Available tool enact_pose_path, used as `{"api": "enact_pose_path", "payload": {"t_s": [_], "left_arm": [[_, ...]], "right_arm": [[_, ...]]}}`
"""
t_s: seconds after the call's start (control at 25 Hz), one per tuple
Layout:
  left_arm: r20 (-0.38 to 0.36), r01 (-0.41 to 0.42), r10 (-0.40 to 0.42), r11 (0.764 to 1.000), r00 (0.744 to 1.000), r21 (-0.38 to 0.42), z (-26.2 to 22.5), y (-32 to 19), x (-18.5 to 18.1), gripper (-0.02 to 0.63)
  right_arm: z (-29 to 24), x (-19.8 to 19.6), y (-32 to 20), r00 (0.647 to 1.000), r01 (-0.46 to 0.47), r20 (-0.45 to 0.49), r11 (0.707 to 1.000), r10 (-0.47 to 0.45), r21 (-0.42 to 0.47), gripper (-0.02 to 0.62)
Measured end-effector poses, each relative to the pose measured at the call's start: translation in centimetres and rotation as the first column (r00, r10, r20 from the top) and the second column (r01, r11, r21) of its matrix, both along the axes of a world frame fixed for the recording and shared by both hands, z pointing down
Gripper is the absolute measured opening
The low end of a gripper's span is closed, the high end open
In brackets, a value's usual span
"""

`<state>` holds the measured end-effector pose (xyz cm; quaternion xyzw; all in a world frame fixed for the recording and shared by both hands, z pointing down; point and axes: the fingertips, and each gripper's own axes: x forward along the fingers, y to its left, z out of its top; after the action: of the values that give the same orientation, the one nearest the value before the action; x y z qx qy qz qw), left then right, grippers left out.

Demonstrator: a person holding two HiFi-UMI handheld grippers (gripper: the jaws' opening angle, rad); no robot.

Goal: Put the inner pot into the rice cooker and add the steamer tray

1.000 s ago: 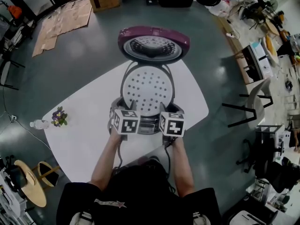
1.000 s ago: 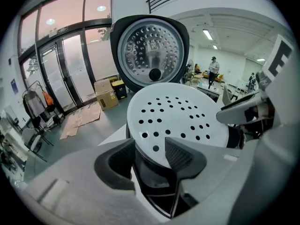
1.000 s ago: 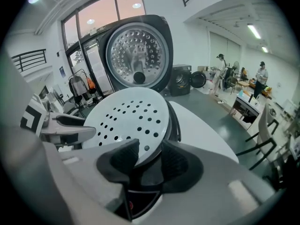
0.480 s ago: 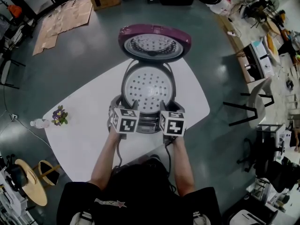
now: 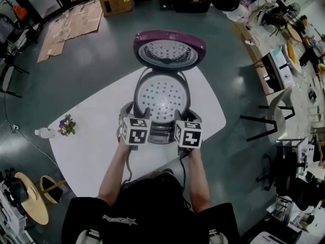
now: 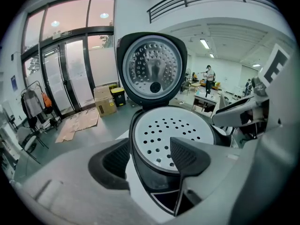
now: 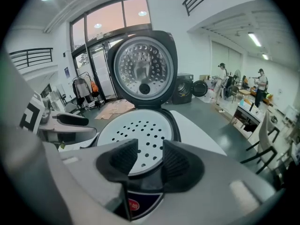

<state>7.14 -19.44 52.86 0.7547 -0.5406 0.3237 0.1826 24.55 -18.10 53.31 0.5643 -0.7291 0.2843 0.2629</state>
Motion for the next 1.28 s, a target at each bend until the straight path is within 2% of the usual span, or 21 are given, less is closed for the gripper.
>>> {"api": "enact_pose_path", "payload": {"t_s": [0.2, 0.44, 0.76, 0.84, 1.0, 1.28], "left_arm": [[-0.043, 0.015, -0.011, 0.995, 0.999, 0.096, -3.3, 0.5, -0.3, 0.267], [-0.068, 0.029, -0.013, 0.971, 0.998, 0.237, -7.6, 1.8, -0.9, 0.205], [-0.086, 0.029, 0.002, 0.932, 0.996, 0.361, -11.1, 4.4, -1.2, 0.038], [-0.084, 0.033, -0.002, 0.925, 0.996, 0.378, -11.7, 5.0, -1.6, 0.015], [-0.094, 0.055, -0.018, 0.912, 0.995, 0.406, -12.2, 6.6, -3.2, 0.011], [-0.095, 0.154, -0.124, 0.884, 0.988, 0.442, -13.7, 10.1, -8.9, 0.011]], "right_arm": [[-3.2, -0.6, 0.5, 1.000, 0.018, 0.014, 0.995, -0.020, 0.100, 0.169], [-7.2, -1.2, 1.6, 0.999, 0.031, 0.010, 0.967, -0.035, 0.254, 0.167], [-11.9, -1.4, 3.5, 1.000, 0.013, 0.018, 0.905, -0.022, 0.425, 0.047], [-12.8, -2.1, 3.9, 0.999, 0.019, 0.018, 0.888, -0.030, 0.459, 0.011], [-13.6, -4.7, 5.0, 0.995, 0.065, 0.031, 0.861, -0.094, 0.505, 0.006], [-15.4, -11.9, 6.7, 0.966, 0.203, 0.015, 0.793, -0.258, 0.574, 0.006]]}}
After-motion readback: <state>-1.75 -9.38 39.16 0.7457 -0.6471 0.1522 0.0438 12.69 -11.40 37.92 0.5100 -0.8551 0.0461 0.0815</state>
